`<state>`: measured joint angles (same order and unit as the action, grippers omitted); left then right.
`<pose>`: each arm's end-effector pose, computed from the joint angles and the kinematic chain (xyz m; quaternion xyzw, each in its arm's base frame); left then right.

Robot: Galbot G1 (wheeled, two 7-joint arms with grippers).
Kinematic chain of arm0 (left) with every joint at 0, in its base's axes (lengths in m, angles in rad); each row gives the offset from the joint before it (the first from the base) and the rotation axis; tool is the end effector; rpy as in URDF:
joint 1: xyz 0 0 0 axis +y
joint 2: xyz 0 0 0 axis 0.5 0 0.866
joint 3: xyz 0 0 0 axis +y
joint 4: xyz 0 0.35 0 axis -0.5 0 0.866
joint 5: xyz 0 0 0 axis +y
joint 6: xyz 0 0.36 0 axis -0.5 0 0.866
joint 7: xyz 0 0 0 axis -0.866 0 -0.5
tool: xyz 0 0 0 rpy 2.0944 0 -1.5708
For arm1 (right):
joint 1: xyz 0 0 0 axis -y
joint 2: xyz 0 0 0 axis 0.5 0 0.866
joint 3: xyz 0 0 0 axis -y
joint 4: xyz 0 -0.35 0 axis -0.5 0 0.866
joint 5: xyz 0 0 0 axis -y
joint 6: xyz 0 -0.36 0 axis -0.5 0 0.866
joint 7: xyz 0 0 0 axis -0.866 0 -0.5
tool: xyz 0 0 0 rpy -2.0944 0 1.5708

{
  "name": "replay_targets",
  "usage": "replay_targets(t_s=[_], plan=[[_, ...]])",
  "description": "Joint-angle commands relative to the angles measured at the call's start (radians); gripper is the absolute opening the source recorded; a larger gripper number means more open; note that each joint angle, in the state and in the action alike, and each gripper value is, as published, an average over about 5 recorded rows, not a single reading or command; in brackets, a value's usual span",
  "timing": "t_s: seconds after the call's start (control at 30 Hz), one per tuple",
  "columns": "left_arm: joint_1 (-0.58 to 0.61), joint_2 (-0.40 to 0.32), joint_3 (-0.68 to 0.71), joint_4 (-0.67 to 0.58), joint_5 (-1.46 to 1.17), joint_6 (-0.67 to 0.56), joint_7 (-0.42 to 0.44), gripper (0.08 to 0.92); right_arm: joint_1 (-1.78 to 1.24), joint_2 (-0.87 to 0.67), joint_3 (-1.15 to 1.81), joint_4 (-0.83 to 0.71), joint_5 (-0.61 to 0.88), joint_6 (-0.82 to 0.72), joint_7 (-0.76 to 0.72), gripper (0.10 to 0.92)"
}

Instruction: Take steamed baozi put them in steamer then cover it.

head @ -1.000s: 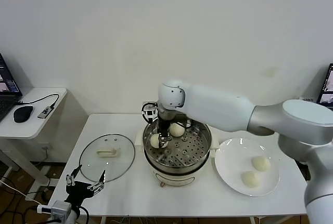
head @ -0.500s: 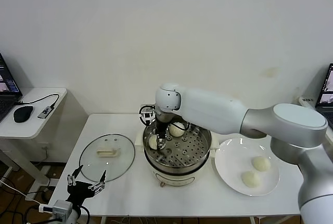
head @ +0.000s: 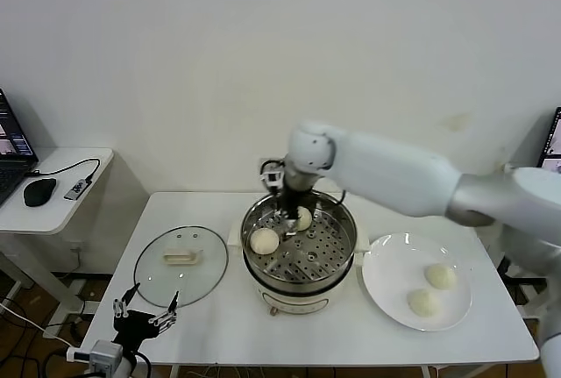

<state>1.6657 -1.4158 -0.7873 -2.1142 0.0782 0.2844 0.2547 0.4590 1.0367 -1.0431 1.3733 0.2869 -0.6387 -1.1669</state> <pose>0.1557 0.1047 -0.2943 -0.0332 -0.9715 -0.1407 0.1878 0.5407 0.0897 -0.0335 0.5566 -0.5574 0.5017 0.3574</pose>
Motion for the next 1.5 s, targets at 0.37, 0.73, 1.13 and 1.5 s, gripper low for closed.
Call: replay_targets(t_s=[0.37, 0.73, 1.13, 1.5], plan=[[0.002, 0.007, -0.011, 0.006, -0.012, 0.008, 0.003, 0.823, -0.222, -0.573, 0.193, 0.214, -0.189, 0.26, -0.117, 0.823], [0.03, 0.005, -0.007, -0.011, -0.002, 0.015, 0.005, 0.823, -0.499, -0.574, 0.301, 0.166, -0.371, 0.321, -0.134, 0.823], [0.039, -0.004, 0.0, -0.01, 0.014, 0.019, 0.015, 0.823, -0.563, -0.524, 0.304, 0.117, -0.424, 0.334, -0.133, 0.823], [0.045, -0.004, 0.0, -0.001, 0.017, 0.017, 0.019, 0.823, -0.622, -0.521, 0.34, 0.119, -0.464, 0.309, -0.081, 0.823]])
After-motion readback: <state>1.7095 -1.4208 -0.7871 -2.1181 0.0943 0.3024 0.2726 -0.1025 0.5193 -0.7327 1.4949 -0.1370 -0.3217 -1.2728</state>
